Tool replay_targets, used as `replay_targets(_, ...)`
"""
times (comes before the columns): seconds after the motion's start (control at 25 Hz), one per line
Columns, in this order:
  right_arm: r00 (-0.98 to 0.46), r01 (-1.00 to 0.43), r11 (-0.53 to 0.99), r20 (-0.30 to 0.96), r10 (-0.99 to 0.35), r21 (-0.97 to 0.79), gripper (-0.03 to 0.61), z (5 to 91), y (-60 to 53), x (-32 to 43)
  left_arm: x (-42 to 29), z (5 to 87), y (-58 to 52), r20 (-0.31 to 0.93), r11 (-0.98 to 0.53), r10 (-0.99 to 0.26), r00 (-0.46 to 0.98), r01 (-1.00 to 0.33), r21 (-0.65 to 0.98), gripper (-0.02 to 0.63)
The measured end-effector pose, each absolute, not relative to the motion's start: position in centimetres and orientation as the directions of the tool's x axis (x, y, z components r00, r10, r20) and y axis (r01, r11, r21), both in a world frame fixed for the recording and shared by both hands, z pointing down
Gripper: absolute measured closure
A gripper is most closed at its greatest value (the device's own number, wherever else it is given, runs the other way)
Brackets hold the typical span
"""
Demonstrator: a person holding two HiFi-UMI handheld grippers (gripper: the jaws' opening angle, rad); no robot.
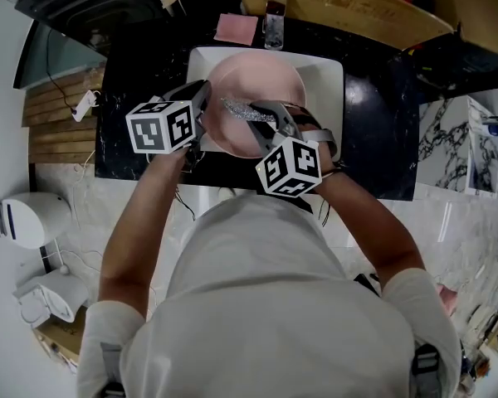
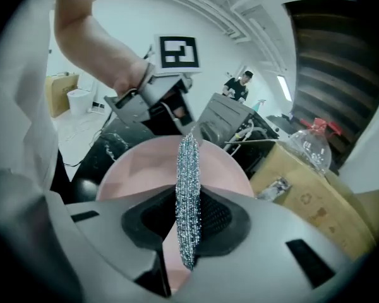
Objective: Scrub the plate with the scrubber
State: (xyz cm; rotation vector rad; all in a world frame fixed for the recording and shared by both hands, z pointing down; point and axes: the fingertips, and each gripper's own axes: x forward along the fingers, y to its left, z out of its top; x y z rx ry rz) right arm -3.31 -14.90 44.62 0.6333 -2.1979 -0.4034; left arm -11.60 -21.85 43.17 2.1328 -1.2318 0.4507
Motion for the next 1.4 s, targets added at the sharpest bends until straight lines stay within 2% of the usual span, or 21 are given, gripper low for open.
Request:
replay_targets(0.2,-0.457,-0.430,0.724,0.562,-0.689,0.539,0.502,43.2,-20.2,0.1,-11.5,42.9,-21.1,0.565,-0.369,-0.649,0.510,-0.860,0.353,0.589)
replay_targets(0.36,-0.417,-0.465,0.701,0.565,-0.712,0.540,0.502,43.6,-21.5,1.0,-11.3,42.8,-20.9,0.565,-0.365,-0.654,0.503,-0.864,0.347,0.586)
replay_targets(0.96,-0.508,-0.328,0.818,0.641,-0.575,0.473,0.502,47.1,-13.2,-3.7,-12.1,42.5,-21.7,0.542,-0.320,-0.688,0.483,-0.872,0.370,0.580)
replay_targets(1.24,-0.598,-0.311,0.891,0.660,-0.455,0.332,0.502,46.5,-10.4,-4.7,-12.6,42.5,-21.6,0.538,-0.314,-0.695,0.477,-0.875,0.369,0.580)
replay_targets(1.4,-0.574,-0.399,0.838,0.611,-0.545,0.373,0.502,44.0,-13.7,-2.5,-12.7,42.6,-21.4,0.531,-0.307,-0.694,0.486,-0.867,0.393,0.584)
